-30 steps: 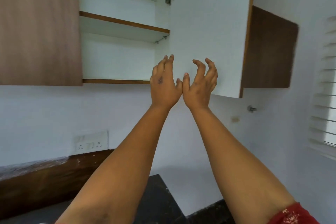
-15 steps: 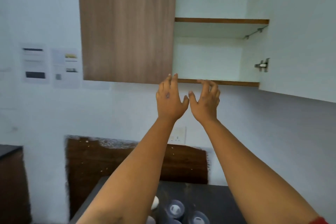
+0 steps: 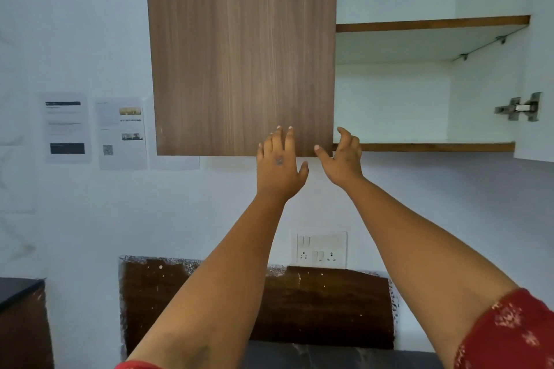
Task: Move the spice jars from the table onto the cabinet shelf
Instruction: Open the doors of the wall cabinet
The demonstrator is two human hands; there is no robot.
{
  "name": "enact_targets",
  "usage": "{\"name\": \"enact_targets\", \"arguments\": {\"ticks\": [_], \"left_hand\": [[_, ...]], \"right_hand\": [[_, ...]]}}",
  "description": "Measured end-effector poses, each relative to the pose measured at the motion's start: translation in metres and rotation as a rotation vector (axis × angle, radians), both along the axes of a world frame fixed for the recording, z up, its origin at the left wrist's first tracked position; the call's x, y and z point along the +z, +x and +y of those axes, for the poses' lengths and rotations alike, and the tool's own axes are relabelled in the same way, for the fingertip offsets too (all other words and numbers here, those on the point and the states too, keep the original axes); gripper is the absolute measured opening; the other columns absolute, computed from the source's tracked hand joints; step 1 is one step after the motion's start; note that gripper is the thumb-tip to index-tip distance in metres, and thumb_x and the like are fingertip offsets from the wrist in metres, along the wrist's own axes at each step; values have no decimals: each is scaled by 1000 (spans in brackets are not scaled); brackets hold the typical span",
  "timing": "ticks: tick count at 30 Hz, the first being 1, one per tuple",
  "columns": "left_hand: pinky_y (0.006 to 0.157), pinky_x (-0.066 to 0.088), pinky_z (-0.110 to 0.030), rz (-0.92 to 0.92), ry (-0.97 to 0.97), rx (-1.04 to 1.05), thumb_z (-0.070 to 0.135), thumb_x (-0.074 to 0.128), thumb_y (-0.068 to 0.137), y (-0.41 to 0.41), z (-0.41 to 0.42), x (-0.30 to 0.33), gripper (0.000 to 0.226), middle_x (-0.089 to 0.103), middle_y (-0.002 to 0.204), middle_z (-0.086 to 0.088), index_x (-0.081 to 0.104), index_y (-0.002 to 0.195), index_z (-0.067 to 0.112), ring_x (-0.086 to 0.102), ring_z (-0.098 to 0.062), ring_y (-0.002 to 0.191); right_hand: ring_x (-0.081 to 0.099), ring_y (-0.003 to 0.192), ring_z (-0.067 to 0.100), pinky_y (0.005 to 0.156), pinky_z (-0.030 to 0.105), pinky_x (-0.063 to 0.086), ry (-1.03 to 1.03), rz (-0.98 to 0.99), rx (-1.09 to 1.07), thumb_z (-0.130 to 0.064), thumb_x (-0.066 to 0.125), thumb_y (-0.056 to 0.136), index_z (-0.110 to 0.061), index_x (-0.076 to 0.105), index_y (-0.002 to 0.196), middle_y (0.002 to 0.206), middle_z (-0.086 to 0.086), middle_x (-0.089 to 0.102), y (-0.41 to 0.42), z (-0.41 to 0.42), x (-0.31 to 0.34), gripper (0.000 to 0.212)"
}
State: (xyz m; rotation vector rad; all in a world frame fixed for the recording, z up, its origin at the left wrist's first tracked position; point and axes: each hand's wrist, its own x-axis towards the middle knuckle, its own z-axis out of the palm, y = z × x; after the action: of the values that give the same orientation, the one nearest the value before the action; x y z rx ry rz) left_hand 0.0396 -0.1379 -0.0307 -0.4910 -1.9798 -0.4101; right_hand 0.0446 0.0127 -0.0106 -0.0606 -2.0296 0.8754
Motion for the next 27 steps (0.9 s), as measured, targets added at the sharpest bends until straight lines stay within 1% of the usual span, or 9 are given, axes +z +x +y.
{"name": "enact_targets", "arguments": {"ticks": [4, 6, 7, 8, 10, 14, 17, 22, 27], "left_hand": [[121, 14, -46, -57, -69, -70, 37, 68, 83, -41, 1, 19, 95, 7, 161, -16, 12, 154, 7, 4, -33, 149], [122, 8, -47, -65, -137, -44, 32, 73, 79, -54, 5, 35, 105, -5, 162, -14, 4, 154, 7, -6, -33, 149], [121, 8, -47, -47, -173, -8, 28, 75, 76, -60, 7, 41, 109, -8, 162, -13, 1, 154, 8, -7, -34, 149], [120, 12, -49, -25, -195, 30, 24, 76, 75, -66, 9, 46, 112, -9, 162, -13, -1, 154, 8, -6, -36, 149], [117, 22, -51, 8, -220, 112, 19, 75, 78, -72, 16, 48, 110, -6, 161, -16, -3, 154, 8, 2, -42, 147], [110, 36, -51, 73, -242, 222, 10, 50, 98, -83, 30, 31, 77, 1, 159, -25, -4, 152, 2, 18, -52, 141], [102, 47, -43, 157, -222, 256, 13, 48, 99, -87, 35, 24, 67, 17, 158, -21, 10, 153, 4, 37, -47, 134], [95, 53, -36, 225, -204, 324, 21, 58, 94, -82, 37, 23, 69, 33, 154, -11, 20, 151, 13, 51, -40, 127], [95, 53, -35, 299, -199, 318, 20, 59, 94, -75, 31, 20, 68, 33, 154, -10, 20, 150, 14, 51, -39, 127]], "right_hand": [[23, 142, 32, 112, 46, 30, -35, -28, -19, -48, 63, 88, -17, 7, 155, 156, 11, 20, -37, 1, 45, 93], [35, 138, 32, 111, 48, 36, -261, -27, 130, -45, 66, 86, -18, 11, 154, 153, 10, 30, -49, 1, 67, 92], [44, 131, 31, 107, 48, 41, -387, -27, 220, -44, 66, 86, -18, 19, 152, 149, 9, 38, -54, 1, 74, 85], [50, 124, 30, 102, 47, 46, -467, -31, 280, -43, 65, 87, -17, 28, 148, 143, 9, 46, -59, 2, 78, 76], [55, 114, 26, 95, 42, 50, -464, -44, 293, -45, 62, 89, -16, 40, 138, 134, 7, 53, -64, 4, 76, 62], [52, 116, 26, 88, 37, 49, -408, -35, 269, -50, 57, 92, -16, 39, 137, 134, 6, 51, -73, 8, 67, 60], [52, 117, 26, 89, 36, 48, -397, -1, 248, -50, 55, 93, -16, 39, 138, 134, 6, 51, -73, 6, 65, 58], [52, 118, 28, 97, 43, 49, -389, 14, 228, -49, 53, 94, -16, 39, 137, 133, 8, 51, -67, 1, 63, 56], [51, 118, 28, 94, 42, 49, -365, 13, 191, -49, 52, 95, -16, 38, 135, 133, 7, 49, -49, -7, 61, 54]]}}
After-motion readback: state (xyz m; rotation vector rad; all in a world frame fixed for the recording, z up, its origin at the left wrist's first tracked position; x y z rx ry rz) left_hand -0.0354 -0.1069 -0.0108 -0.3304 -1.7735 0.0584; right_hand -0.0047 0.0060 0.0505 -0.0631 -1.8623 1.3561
